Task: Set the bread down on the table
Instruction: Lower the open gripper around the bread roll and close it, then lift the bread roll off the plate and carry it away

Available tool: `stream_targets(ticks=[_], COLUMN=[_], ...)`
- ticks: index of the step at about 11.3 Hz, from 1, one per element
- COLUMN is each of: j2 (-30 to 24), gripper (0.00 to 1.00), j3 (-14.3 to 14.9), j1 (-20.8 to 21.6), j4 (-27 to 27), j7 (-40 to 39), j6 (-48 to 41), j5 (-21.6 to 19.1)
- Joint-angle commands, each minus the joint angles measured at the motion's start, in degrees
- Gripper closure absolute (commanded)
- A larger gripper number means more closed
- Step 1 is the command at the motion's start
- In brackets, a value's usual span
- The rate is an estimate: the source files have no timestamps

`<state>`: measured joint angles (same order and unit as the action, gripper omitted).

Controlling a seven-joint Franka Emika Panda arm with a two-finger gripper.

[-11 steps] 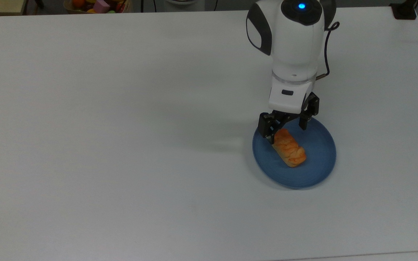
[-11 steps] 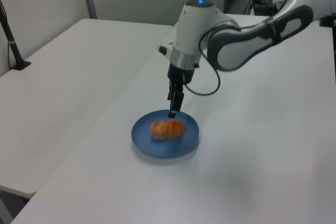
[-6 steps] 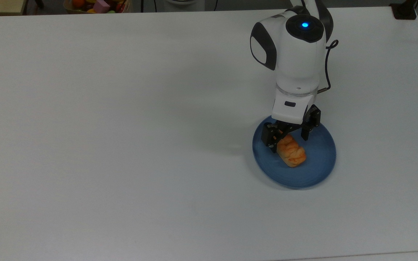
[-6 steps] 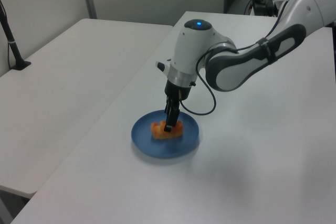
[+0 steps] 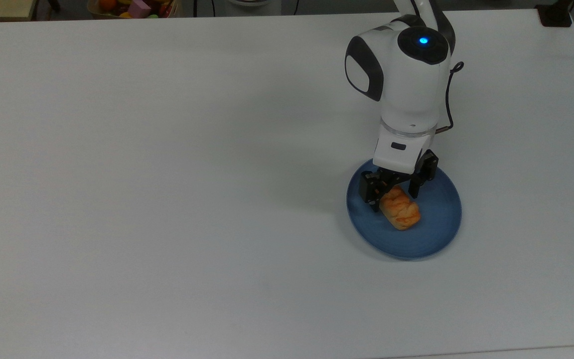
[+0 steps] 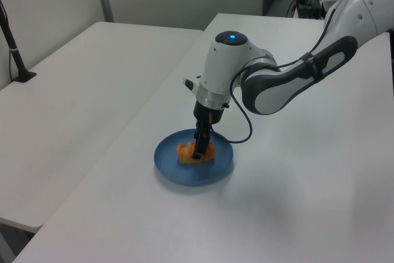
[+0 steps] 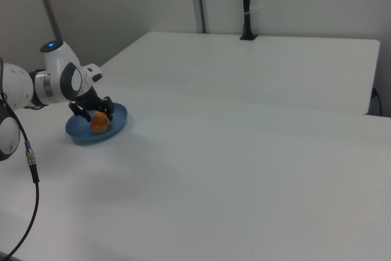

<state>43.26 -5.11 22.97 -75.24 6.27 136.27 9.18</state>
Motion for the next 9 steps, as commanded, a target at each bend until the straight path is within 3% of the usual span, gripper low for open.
stream_targets(ticks=[1,2,4,9], j2=[0.2,0.2,-0.4,-9.2], gripper=[0.45,0.56,0.64,0.66], j3=[0.6,0.5,0.5,0.5], j1=[0.9,0.9,0.9,0.2], j4=[-0.3,-0.3,-1.0,-4.2], j7=[1.8,1.9,2.0,2.0], j6=[1.1,1.1,0.7,-1.6], j5=[1.3,1.3,1.0,-0.1])
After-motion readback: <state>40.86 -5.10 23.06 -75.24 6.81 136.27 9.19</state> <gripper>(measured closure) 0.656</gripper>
